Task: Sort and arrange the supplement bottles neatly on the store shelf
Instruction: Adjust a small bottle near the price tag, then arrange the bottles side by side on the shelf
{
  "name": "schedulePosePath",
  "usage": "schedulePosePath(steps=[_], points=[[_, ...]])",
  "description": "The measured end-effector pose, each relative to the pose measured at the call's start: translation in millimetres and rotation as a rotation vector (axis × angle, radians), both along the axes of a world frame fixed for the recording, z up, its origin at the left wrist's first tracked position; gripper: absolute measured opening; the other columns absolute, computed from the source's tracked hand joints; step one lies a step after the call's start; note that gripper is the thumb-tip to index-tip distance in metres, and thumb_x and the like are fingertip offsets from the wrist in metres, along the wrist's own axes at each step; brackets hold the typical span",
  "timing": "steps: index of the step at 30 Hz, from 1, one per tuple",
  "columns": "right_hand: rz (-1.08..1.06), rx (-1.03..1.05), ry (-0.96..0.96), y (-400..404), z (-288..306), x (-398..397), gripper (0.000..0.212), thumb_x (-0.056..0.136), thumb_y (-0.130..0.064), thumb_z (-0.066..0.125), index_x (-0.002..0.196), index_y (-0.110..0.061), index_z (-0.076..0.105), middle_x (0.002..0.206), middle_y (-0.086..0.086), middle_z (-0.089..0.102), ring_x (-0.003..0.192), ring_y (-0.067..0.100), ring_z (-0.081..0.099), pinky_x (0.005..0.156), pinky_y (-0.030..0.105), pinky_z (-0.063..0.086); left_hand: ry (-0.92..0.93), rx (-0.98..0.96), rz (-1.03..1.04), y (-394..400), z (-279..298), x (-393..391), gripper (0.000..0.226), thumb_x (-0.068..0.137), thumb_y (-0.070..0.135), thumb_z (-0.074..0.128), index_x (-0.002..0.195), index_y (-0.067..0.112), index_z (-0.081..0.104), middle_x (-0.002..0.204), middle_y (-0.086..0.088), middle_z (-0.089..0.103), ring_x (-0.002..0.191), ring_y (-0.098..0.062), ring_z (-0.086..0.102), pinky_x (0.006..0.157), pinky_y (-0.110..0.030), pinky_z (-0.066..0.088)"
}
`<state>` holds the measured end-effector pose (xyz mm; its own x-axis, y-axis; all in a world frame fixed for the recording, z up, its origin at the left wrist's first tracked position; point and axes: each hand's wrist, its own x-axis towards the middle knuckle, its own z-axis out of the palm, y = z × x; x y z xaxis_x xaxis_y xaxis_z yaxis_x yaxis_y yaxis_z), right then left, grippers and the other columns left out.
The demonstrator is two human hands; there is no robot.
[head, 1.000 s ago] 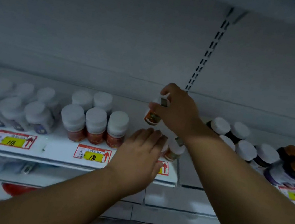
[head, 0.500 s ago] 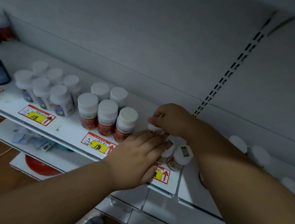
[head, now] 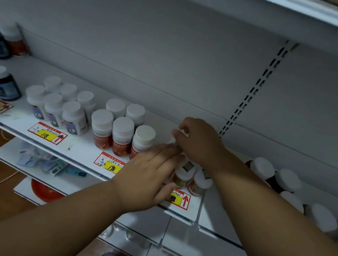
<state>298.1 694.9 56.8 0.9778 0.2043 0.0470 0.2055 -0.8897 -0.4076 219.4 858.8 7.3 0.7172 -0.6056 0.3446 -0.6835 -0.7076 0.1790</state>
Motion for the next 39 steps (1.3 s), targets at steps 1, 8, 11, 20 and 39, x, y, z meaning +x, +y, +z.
schedulePosePath(steps=[1,8,11,20,39], points=[[0.012,0.019,-0.056,0,3,-6,0.032,0.094,-0.041,0.053,0.111,-0.014,0.060,0.107,0.007,0.058,0.092,0.021,0.056,0.074,0.031,0.041,-0.002,-0.031,0.024,3,5,-1,0.057,0.088,0.038,0.055,0.137,0.010,0.047,0.137,-0.011,0.049,0.129,-0.028,0.043,0.108,-0.042,0.034],[0.030,0.162,-0.214,38,30,-42,0.019,0.092,-0.032,0.056,0.107,-0.020,0.059,0.100,-0.008,0.046,0.094,0.012,0.052,0.074,0.024,0.037,0.012,-0.264,0.181,54,25,-16,0.032,0.087,0.029,0.052,0.115,0.017,0.058,0.111,0.000,0.059,0.101,-0.021,0.053,0.087,-0.036,0.042],[0.084,0.212,-0.273,85,37,-56,0.016,0.089,-0.030,0.060,0.100,-0.018,0.062,0.099,-0.004,0.054,0.090,0.014,0.055,0.075,0.027,0.043,0.020,-0.330,0.240,92,27,-21,0.033,0.087,0.029,0.050,0.117,0.019,0.058,0.113,0.003,0.059,0.102,-0.019,0.053,0.089,-0.035,0.041],[0.215,0.366,-0.313,294,52,-68,0.012,0.086,-0.029,0.064,0.094,-0.020,0.063,0.092,-0.008,0.055,0.083,0.009,0.055,0.074,0.028,0.047,0.029,-0.335,0.486,293,35,-38,0.035,0.088,0.036,0.047,0.120,0.024,0.056,0.113,0.006,0.059,0.106,-0.012,0.051,0.089,-0.030,0.041],[0.219,0.332,-0.231,548,57,94,0.018,0.088,-0.034,0.062,0.104,-0.025,0.059,0.102,-0.008,0.052,0.085,0.004,0.052,0.067,0.008,0.037,0.020,-0.340,0.636,532,52,82,0.030,0.089,0.032,0.052,0.116,0.020,0.061,0.108,0.001,0.064,0.099,-0.017,0.054,0.080,-0.035,0.047]])
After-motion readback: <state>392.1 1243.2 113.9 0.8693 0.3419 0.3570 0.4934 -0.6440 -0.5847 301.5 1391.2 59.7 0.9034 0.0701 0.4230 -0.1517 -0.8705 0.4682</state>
